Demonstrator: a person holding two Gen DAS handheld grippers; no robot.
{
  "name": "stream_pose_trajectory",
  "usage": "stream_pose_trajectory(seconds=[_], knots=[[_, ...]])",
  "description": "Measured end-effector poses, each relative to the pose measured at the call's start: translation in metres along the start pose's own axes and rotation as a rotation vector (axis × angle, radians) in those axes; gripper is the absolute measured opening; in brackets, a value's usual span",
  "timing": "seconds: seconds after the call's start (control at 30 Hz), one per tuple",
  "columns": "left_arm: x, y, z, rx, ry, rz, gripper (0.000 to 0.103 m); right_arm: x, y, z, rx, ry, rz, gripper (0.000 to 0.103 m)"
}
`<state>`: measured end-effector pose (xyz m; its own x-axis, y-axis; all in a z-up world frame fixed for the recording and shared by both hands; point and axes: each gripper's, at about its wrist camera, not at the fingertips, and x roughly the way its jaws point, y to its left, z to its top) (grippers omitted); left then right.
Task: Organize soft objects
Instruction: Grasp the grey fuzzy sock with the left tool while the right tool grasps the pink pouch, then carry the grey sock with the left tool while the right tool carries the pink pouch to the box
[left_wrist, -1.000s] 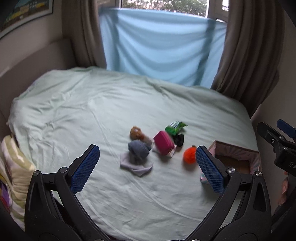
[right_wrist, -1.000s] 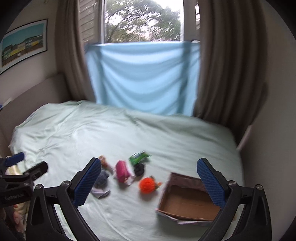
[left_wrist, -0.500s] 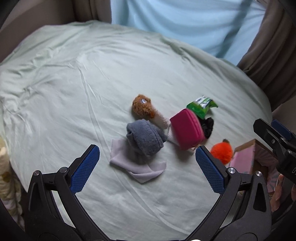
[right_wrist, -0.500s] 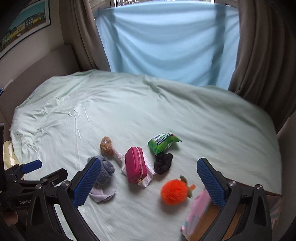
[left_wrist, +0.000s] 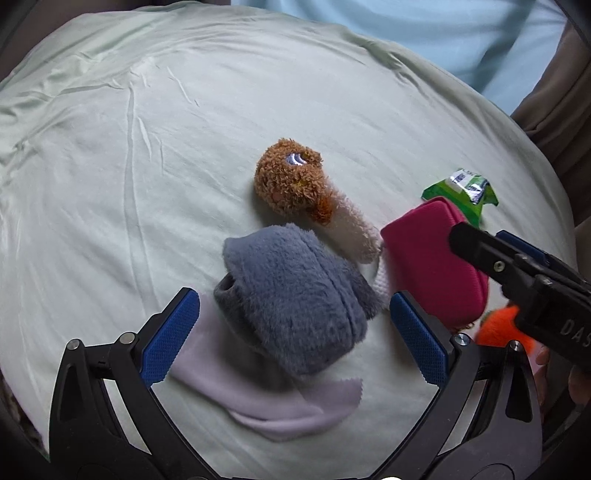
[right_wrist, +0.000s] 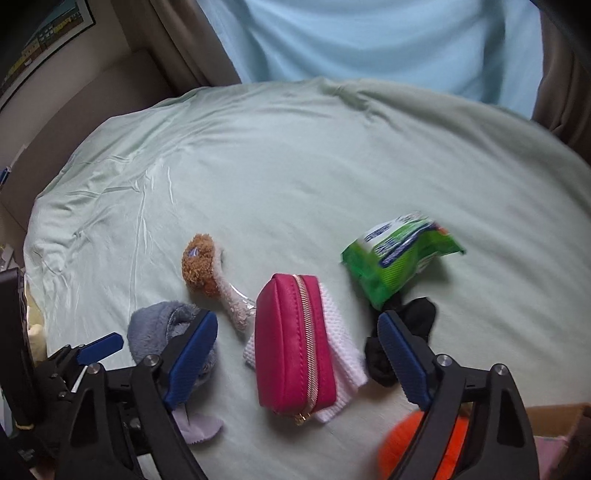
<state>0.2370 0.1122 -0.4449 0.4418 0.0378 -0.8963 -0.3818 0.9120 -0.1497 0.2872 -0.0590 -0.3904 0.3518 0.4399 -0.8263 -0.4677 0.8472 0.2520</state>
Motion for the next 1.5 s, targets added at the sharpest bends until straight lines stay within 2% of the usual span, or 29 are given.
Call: stream_pose_trajectory(seconds=[0.03, 0.13, 0.23, 0.3, 0.4, 0.47, 0.67, 0.97, 1.27, 1.5], knots=[[0.003, 0.001, 0.0, -0.006, 0.004, -0.001, 0.102, 0.008, 0.001, -0.001, -0.011, 0.009, -0.003, 0.085], [0.014, 0.002, -0.001, -0.025, 0.009, -0.013, 0.098, 0.026, 0.006, -0.005, -0.039, 0.042, 0.003, 0.067], [0.021, -0.001, -0.002, -0.008, 0.014, -0.023, 0.089, 0.036, 0.008, -0.008, -0.039, 0.062, 0.019, 0.06], [0.024, -0.004, -0.001, 0.003, 0.024, -0.036, 0.077, 0.039, 0.012, -0.009, -0.051, 0.066, 0.012, 0.057], [0.024, -0.003, -0.001, 0.014, 0.019, -0.037, 0.067, 0.039, 0.015, -0.009, -0.067, 0.062, -0.008, 0.048], [0.025, -0.001, -0.002, 0.019, 0.019, -0.041, 0.062, 0.039, 0.015, -0.009, -0.065, 0.064, -0.018, 0.036], [0.022, 0.001, -0.004, 0.036, 0.009, -0.052, 0.054, 0.037, 0.016, -0.011, -0.054, 0.041, -0.044, 0.03], [-0.01, 0.007, 0.0, 0.023, -0.026, -0.045, 0.052, 0.012, 0.025, -0.011, -0.045, 0.001, -0.049, 0.028], [-0.092, 0.001, 0.011, 0.04, -0.119, -0.048, 0.052, -0.07, 0.035, -0.011, -0.003, -0.085, -0.037, 0.028], [-0.171, -0.032, 0.003, 0.072, -0.185, -0.074, 0.052, -0.165, 0.028, -0.027, 0.063, -0.151, -0.056, 0.028]])
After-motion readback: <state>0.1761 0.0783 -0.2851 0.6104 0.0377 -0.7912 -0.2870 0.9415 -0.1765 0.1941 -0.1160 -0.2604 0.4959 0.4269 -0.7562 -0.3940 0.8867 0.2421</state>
